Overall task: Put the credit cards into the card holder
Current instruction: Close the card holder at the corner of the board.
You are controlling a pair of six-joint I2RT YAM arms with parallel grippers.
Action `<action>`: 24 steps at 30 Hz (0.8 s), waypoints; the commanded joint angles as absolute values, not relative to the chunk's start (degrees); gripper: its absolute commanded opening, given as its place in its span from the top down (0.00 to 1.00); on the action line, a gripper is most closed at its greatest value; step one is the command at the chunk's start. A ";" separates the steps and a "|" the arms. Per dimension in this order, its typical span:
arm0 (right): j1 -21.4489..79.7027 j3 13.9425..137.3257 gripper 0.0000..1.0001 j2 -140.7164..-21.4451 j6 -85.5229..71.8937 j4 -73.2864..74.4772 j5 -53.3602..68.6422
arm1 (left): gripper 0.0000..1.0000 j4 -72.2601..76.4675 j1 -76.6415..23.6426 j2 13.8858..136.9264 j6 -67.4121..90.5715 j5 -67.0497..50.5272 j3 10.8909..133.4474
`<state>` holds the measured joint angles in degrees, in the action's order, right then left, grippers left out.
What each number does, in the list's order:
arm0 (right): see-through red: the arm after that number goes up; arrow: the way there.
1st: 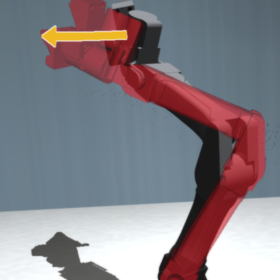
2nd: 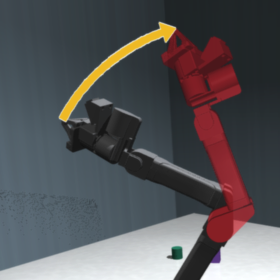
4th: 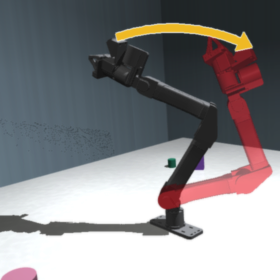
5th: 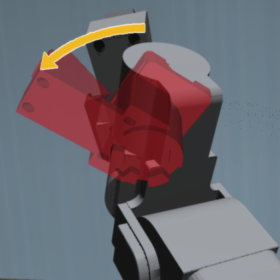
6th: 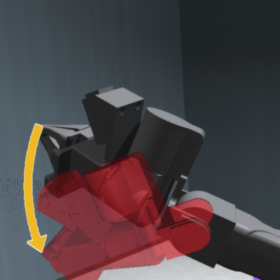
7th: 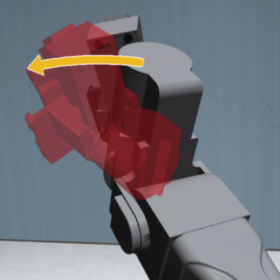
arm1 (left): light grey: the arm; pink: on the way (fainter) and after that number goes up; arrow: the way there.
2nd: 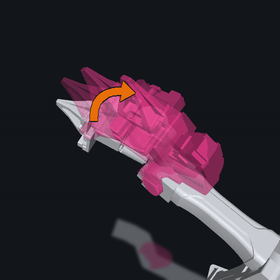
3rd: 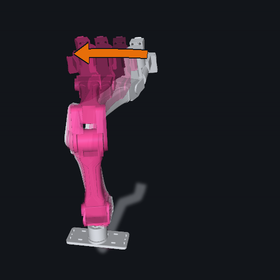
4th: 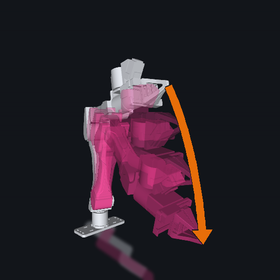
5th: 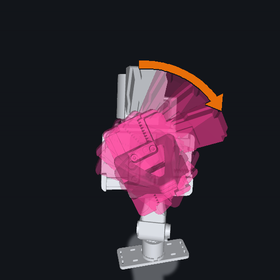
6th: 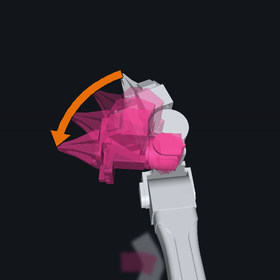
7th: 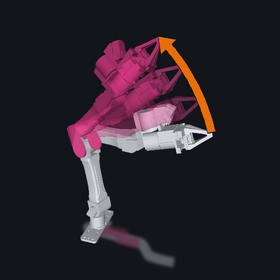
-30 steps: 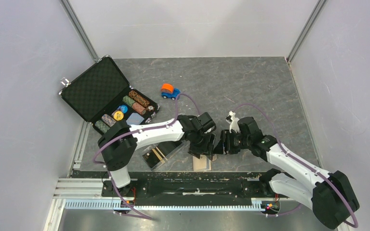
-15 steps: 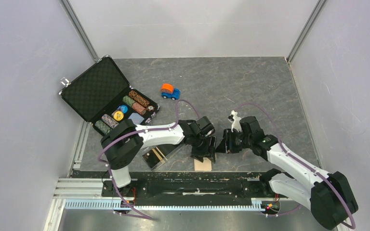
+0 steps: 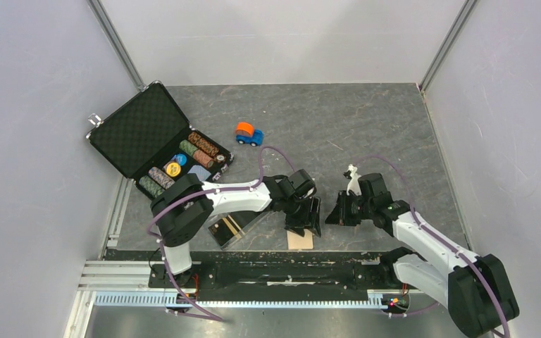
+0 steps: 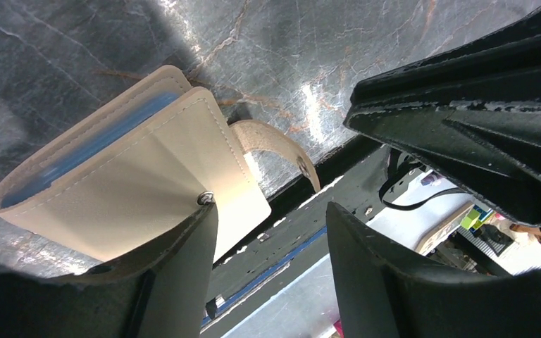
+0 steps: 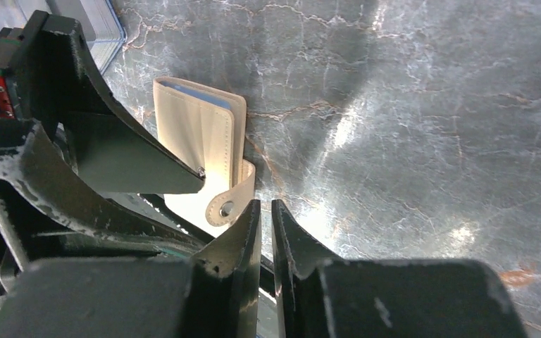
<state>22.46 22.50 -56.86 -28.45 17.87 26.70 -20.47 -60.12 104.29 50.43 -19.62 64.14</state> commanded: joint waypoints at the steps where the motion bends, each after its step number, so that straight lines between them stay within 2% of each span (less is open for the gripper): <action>1: 21.12 21.15 0.88 -55.15 -27.61 17.75 27.23 | 0.38 -20.74 -60.17 105.35 51.86 -17.59 66.90; 4: 21.05 20.37 0.88 -55.12 -27.36 17.71 27.94 | 0.44 -18.78 -60.13 106.25 52.35 -19.32 67.41; 11: 21.01 18.89 0.88 -54.90 -26.93 17.78 28.47 | 0.40 -18.21 -60.20 105.75 53.61 -18.51 68.76; 15: 21.01 18.38 0.88 -55.08 -26.79 17.61 28.85 | 0.44 -20.70 -60.20 106.63 53.07 -16.45 70.05; 17: 21.00 18.26 0.88 -55.21 -26.70 17.62 29.06 | 0.51 -21.26 -60.18 107.50 52.69 -16.29 70.77; 21: 21.00 18.08 0.87 -55.43 -26.72 17.37 29.50 | 0.80 -23.86 -60.24 109.18 51.26 -16.00 72.47; 24: 21.01 18.07 0.88 -55.59 -26.68 17.20 29.77 | 0.91 -25.05 -60.29 109.27 50.35 -15.91 72.84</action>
